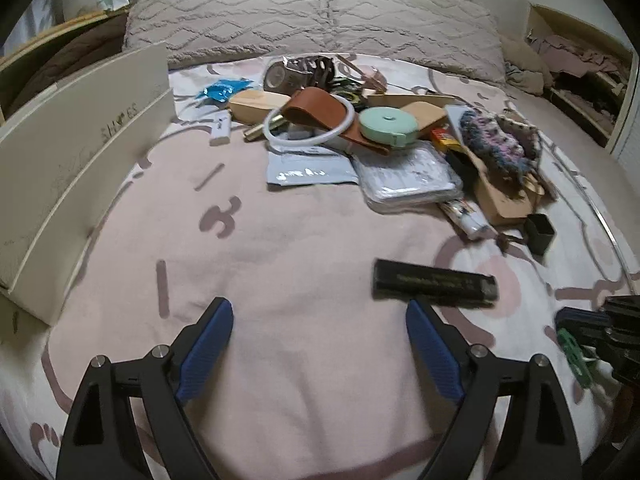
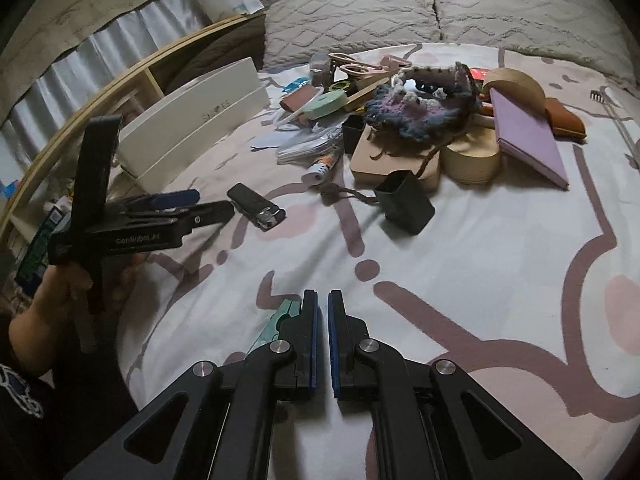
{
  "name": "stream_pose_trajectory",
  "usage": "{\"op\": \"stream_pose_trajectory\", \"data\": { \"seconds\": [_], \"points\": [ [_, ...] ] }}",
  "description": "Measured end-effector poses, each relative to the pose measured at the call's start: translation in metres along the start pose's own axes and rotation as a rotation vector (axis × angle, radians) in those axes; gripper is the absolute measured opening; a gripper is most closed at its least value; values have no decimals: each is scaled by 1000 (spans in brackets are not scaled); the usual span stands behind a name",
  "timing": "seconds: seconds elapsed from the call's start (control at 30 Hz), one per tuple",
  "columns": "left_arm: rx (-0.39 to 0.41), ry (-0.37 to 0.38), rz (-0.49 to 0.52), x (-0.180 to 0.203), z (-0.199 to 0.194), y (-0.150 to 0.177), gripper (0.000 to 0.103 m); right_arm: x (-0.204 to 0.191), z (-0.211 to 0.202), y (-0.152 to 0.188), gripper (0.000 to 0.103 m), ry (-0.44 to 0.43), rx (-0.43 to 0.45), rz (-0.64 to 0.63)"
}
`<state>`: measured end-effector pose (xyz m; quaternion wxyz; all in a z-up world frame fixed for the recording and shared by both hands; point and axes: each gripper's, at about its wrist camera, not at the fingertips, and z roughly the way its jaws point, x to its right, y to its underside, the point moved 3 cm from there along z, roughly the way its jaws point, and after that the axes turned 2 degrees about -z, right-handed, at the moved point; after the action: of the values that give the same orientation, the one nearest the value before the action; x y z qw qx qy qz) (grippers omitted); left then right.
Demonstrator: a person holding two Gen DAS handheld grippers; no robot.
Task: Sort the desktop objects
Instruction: 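Lift the black lighter with the left tool and regrip it crosswise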
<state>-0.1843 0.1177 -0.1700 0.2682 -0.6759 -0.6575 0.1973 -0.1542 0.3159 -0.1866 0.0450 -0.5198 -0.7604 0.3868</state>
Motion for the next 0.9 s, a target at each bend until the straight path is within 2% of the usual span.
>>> {"op": "stream_pose_trajectory", "data": {
  "seconds": [0.1,0.2,0.3,0.5,0.67,0.8,0.9],
  "points": [
    [-5,92,-13,10,-8,4,89,4,1,1,5,-30,1,30],
    [-7,141,6,25,-7,2,90,4,2,2,5,-38,1,37],
    [-6,134,28,38,-1,-2,94,1,1,2,5,-24,3,25],
    [-6,141,56,54,9,-10,94,3,-1,4,5,-31,7,30],
    [-3,120,112,68,17,-9,95,-1,-2,4,5,5,17,3],
    [-1,126,113,67,22,-8,95,-1,-17,3,5,79,89,-8],
    [3,139,100,64,23,-8,94,-2,-32,0,5,86,137,-10]
  ]
}}
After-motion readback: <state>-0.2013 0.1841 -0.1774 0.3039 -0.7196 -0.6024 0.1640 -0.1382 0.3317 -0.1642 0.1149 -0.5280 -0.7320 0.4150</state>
